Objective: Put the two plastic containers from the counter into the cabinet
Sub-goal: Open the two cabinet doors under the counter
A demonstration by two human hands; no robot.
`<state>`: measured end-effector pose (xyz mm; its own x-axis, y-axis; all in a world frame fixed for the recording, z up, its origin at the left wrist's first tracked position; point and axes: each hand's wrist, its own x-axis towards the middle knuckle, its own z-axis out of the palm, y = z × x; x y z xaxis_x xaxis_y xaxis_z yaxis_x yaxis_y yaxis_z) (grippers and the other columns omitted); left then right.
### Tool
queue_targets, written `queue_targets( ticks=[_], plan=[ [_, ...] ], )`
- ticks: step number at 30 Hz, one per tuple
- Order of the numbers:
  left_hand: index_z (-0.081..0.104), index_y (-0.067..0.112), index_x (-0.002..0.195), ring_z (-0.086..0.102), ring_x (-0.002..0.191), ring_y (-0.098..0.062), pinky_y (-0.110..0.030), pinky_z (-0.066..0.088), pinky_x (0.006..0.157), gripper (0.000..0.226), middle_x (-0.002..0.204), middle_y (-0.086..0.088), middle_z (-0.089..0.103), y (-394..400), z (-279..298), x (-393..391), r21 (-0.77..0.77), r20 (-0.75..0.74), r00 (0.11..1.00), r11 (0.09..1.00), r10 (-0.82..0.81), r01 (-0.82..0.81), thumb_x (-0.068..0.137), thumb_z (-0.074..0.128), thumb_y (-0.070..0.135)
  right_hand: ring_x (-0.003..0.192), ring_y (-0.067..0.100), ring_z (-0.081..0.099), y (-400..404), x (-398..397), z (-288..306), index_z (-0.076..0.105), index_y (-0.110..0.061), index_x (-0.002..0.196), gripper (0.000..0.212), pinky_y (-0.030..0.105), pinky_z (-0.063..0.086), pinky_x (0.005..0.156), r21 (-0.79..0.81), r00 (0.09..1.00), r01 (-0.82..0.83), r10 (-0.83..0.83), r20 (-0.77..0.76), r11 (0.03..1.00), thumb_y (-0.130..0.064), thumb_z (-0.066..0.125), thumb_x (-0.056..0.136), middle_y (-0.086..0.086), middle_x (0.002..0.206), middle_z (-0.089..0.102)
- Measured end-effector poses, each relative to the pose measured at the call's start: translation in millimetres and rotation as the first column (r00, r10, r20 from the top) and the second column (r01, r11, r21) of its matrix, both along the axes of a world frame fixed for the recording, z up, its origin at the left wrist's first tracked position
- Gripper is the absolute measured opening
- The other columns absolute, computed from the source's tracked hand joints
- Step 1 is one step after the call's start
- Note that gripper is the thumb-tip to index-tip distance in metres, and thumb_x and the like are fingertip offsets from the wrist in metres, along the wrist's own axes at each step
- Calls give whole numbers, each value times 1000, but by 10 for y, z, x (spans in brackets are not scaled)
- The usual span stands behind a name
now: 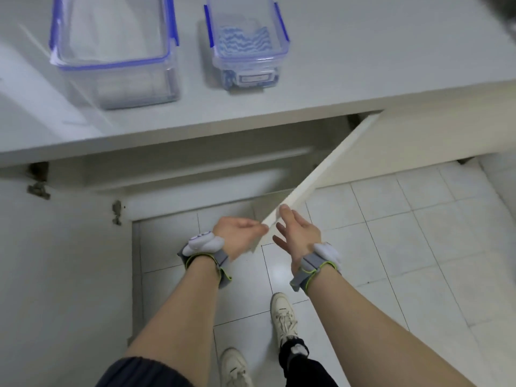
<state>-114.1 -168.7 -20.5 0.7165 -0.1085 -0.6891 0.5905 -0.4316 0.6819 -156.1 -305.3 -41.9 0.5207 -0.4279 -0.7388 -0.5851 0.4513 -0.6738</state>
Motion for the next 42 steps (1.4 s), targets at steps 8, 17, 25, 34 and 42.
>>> queue_targets(
  ticks=[8,17,25,34,42],
  plan=[
    [79,24,104,68,72,-8,-25,58,79,31,80,9,78,-806,-45,-669,-123,-107,968,969,-229,215,74,81,22,78,9,73,-764,-1060,223,72,-20,122,67,43,61,92,-113,991,-48,33,-130,992,-53,77,64,-12,87,74],
    [59,13,119,70,61,-9,-17,55,54,23,72,-2,70,-2422,-52,-1386,-404,-234,934,901,-271,160,101,47,6,98,14,71,-1836,-1822,222,77,-33,105,54,40,55,103,-264,973,160,-197,-121,951,-58,72,57,-4,108,80],
    [55,18,133,65,116,-27,-42,49,105,32,124,-17,67,-3285,4,-1683,-489,-220,921,853,-321,180,101,46,16,82,-5,68,-2656,-1953,399,75,-42,106,30,8,51,70,-440,961,73,-181,-208,895,-50,64,79,-22,97,76],
    [59,12,134,66,114,-18,-34,48,106,47,122,-7,71,-3031,871,-867,-194,25,946,926,-324,323,92,65,31,92,27,64,-3102,-1531,1144,74,-25,104,34,28,49,77,-414,843,-420,178,-507,808,-43,50,89,3,108,73],
    [69,0,114,59,124,-31,-43,44,109,45,125,-20,67,-1760,2171,518,-70,275,961,997,-6,26,96,56,38,113,27,66,-2692,-155,2212,67,-29,127,49,31,52,95,-501,793,-608,430,-432,616,-52,55,85,2,129,70]
  ],
)
